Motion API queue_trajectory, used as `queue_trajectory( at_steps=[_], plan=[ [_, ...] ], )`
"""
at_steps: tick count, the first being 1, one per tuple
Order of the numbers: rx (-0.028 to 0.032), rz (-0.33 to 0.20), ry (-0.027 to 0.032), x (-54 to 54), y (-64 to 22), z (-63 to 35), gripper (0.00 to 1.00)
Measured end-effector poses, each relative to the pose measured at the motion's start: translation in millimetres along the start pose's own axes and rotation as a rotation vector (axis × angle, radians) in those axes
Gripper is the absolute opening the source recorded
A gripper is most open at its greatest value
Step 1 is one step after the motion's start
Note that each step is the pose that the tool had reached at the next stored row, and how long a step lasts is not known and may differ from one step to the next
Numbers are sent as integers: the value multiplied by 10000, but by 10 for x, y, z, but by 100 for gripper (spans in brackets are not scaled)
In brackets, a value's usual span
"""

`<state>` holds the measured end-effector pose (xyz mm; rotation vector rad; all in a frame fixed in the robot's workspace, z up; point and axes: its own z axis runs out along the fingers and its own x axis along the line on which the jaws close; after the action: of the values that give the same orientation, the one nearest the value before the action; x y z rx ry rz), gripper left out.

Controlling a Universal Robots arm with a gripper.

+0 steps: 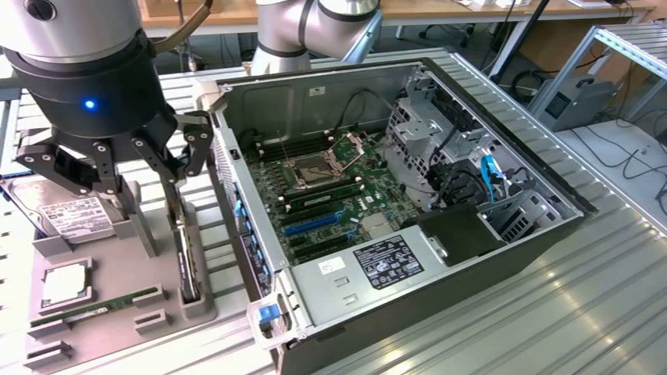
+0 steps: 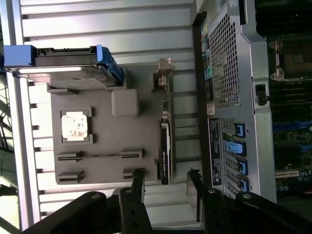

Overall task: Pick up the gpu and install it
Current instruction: 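Pick up the gpu and move the gpu toward the slot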

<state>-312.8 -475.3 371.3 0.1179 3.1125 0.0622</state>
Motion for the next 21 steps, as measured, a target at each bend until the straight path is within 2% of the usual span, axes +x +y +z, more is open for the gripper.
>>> queue_trajectory(
  at_steps=[21],
  plan=[
    [23, -1, -2, 1, -6, 227, 48]
  ],
)
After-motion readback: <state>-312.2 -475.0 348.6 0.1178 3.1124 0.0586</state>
